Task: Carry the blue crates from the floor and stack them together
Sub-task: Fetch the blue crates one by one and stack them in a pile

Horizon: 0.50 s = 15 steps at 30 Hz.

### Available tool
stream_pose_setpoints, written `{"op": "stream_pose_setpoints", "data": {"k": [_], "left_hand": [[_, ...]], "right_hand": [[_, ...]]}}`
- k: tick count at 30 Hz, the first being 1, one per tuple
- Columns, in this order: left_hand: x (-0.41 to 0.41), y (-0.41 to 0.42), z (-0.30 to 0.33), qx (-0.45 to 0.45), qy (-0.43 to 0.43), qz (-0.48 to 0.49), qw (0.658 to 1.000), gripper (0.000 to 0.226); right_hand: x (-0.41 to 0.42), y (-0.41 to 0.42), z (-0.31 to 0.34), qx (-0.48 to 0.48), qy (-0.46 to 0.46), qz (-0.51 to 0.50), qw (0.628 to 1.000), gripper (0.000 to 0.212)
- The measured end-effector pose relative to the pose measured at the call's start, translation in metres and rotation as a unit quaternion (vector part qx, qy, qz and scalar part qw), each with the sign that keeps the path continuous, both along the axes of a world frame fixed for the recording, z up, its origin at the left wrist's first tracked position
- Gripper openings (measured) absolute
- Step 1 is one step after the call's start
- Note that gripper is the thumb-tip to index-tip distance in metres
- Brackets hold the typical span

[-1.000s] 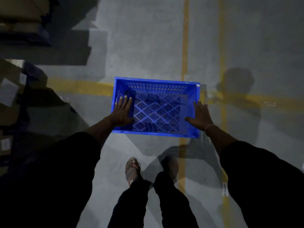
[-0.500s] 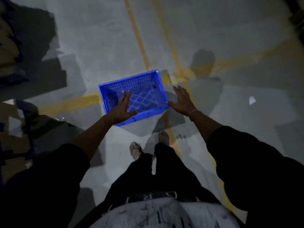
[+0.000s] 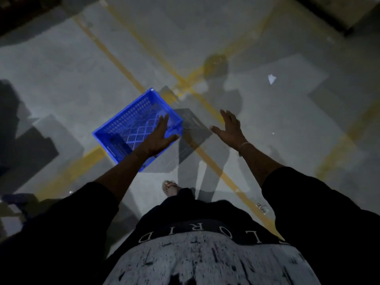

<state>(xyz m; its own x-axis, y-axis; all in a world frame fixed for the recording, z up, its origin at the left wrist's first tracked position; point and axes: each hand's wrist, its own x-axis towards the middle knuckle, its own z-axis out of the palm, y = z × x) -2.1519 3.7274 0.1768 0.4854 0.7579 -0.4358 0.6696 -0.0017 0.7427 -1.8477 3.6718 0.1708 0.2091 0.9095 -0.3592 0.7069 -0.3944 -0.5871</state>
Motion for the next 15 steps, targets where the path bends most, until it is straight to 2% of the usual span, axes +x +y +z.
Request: {"op": "stream_pose_setpoints", "data": {"k": [7,11,15], "left_hand": [[0.091,-0.058,0.016,0.003,-0.005,-0.093,0.996,0.094],[0.151,-0.108,0.027,-0.019,-0.017,-0.167,0.986,0.111],[0.212,-0.152,0.037,-0.020,-0.027,-0.253,0.967,0.095]], "right_hand": [[0.065,-0.127,0.016,0.023,0.038,-0.156,0.987,0.086],[0.098,-0.225,0.026,0.034,0.034,-0.242,0.969,0.083],[0.125,-0.320,0.032,0.043,0.033,-0.337,0.940,0.082]]}}
